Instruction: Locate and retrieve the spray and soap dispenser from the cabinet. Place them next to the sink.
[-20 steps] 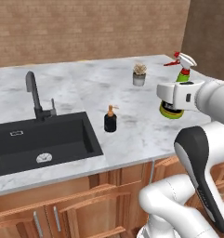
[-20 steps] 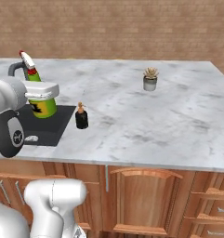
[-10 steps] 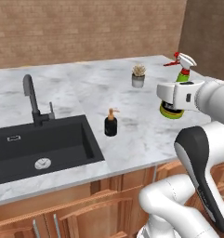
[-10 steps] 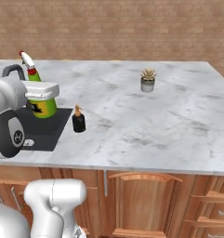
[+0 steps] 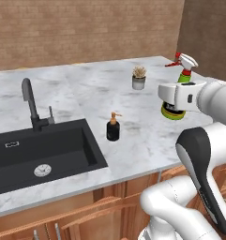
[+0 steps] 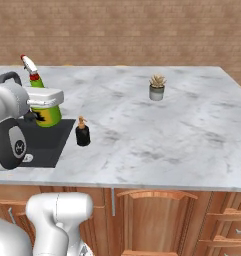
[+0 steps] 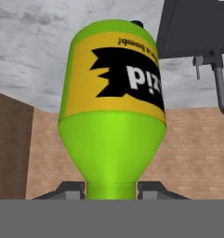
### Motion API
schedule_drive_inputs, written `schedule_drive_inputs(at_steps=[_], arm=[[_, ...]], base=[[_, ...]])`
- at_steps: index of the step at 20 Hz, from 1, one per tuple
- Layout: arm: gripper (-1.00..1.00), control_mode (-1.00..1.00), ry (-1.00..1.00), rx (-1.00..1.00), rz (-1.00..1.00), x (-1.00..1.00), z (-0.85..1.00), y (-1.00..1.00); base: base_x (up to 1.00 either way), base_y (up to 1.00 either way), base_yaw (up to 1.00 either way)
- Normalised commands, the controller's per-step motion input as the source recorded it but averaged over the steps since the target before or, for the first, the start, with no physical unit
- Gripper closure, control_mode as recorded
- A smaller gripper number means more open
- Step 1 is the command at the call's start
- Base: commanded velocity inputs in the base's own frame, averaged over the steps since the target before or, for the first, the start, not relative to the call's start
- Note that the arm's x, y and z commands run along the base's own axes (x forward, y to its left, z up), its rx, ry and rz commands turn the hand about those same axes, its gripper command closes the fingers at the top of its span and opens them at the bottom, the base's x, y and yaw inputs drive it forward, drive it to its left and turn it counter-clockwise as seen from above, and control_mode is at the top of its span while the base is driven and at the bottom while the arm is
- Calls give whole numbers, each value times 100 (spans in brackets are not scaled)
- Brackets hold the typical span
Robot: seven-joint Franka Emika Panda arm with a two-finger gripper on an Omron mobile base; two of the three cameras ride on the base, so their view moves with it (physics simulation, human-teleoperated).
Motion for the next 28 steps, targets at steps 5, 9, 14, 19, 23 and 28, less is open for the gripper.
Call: schedule_drive_inputs(at_steps=[5, 9, 14, 19, 23, 28], arm=[[100, 100, 0, 0, 0, 0, 0, 0], [100, 100, 0, 0, 0, 0, 0, 0], [100, 100, 0, 0, 0, 0, 0, 0], [100, -100, 0, 0, 3, 8, -2, 0], [100, -100, 1, 2, 25, 27, -9, -8], [100, -100, 3, 2, 37, 30, -19, -9]], base=[[14, 30, -4], [0, 12, 0], [0, 0, 0], [1, 0, 0], [0, 0, 0], [0, 0, 0]])
